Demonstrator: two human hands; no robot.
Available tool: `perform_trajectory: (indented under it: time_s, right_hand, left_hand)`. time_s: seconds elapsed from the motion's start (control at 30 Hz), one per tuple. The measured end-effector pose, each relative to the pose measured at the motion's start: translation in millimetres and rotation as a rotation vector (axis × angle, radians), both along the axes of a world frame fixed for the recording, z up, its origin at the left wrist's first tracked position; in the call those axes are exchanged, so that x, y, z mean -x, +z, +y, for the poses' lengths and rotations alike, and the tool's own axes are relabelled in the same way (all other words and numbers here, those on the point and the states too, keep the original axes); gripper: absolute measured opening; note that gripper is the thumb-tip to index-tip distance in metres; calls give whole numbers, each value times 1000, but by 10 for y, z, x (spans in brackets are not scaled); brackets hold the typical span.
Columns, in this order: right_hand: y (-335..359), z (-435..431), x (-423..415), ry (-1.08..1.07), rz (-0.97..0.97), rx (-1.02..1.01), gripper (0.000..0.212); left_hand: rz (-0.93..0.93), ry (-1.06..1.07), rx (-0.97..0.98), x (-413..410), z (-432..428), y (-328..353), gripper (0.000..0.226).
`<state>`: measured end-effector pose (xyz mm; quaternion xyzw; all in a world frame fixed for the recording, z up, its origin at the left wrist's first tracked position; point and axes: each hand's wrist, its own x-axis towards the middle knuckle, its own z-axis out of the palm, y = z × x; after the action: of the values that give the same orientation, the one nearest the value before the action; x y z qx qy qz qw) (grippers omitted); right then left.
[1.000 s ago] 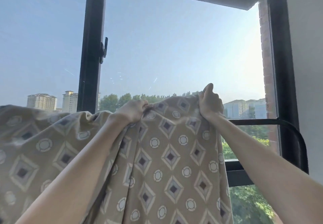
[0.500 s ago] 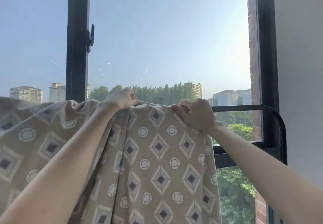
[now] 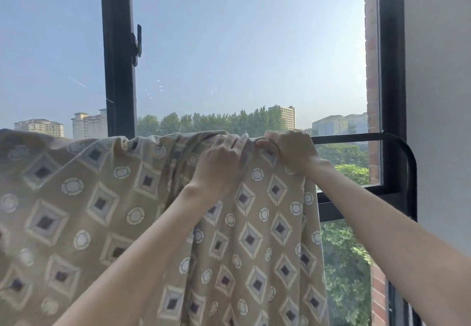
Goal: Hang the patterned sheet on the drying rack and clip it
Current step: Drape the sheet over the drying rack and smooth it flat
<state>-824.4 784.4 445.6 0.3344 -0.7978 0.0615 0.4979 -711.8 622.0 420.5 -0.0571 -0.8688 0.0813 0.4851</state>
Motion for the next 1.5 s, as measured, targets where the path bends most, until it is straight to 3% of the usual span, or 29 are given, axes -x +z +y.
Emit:
perform_trajectory:
  time_s: [0.1,0.23,0.3,0.33,0.43,0.47,0.53,0.7,0.8,0.9,1.0,1.13,1.23,1.37,1.5]
  right_hand:
    - [-45,58,14,103,-103,76,34]
    - [-448,180,120,345,-92,729,23]
    - [-746,282,164,316,-109,995,35]
    - [-870,345,203,336,-217,1035,45]
    - [-989,443,237,549,-795,936,49]
    - [-976,453,236,597,-862,880,49]
    - [-897,467,172,648,-804,849,47]
    - [-377,582,25,613,-341,903,31]
    - [165,616,70,577,-247,891,34]
    - [520,628,175,480,-271,889,33]
    - [622,589,317,390,-286,854,47]
    - [470,576,459,369,-284,766,37]
    - [285,612,480,363,-293,611,27]
    - [261,630,449,381,-299,578,26]
    - [461,618,545,156,-507,489,25]
  left_hand:
    - [-52,113,3,98,101,47,59]
    - [-130,236,-60,211,268,86,45]
    - [-182,293,-137,282,339,87,44]
    - [-191,312,-151,314,368,86,47]
    - [-187,332,-153,357,445,88,53]
    - [-181,331,-158,361,472,86,54]
    - [-183,345,-171,368,520,88,54]
    - [-154,380,-145,249,562,153,62]
    - [-182,343,-268,141,568,320,72]
    - [-331,231,-351,149,510,554,58]
    - [-195,124,-332,226,438,694,31]
    - [-48,148,-259,359,329,724,27]
    - [-91,222,-202,483,267,640,25]
    - [-283,106,-346,646,162,726,24]
    - [-457,85,-349,724,150,864,25]
